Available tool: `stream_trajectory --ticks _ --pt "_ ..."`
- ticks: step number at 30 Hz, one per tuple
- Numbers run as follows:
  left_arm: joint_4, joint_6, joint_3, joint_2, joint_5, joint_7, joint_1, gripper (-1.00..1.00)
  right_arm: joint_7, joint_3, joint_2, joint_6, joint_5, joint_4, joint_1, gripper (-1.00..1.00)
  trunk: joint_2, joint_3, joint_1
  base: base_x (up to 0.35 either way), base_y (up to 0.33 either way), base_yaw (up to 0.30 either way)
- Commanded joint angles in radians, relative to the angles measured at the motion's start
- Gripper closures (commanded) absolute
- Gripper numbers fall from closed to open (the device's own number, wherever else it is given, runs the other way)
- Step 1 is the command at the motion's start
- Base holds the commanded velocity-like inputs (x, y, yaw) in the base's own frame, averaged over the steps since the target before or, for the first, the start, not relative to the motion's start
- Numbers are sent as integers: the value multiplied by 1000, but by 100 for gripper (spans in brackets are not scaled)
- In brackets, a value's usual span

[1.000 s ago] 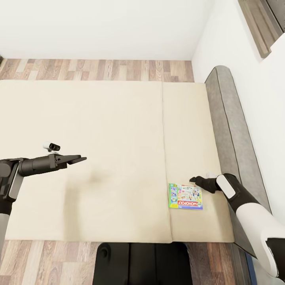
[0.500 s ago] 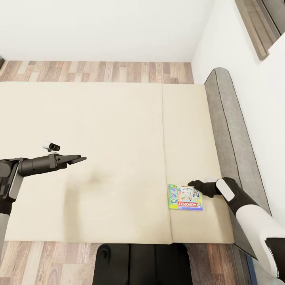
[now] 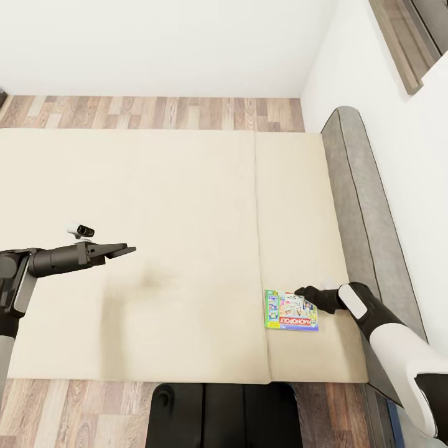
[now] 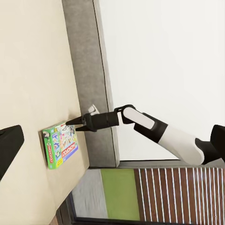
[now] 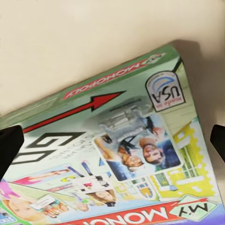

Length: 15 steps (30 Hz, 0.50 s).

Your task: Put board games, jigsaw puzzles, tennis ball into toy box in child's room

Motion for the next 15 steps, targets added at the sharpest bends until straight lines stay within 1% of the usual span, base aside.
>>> stream_trajectory --ticks 1,15 --pt "0 11 0 0 -1 -4 0 -100 1 6 -1 1 -1 -1 0 -100 -2 -1 1 0 0 0" --pt "0 11 0 0 -1 -4 0 -100 4 8 -6 -1 1 0 -3 -100 -2 -1 1 0 0 0"
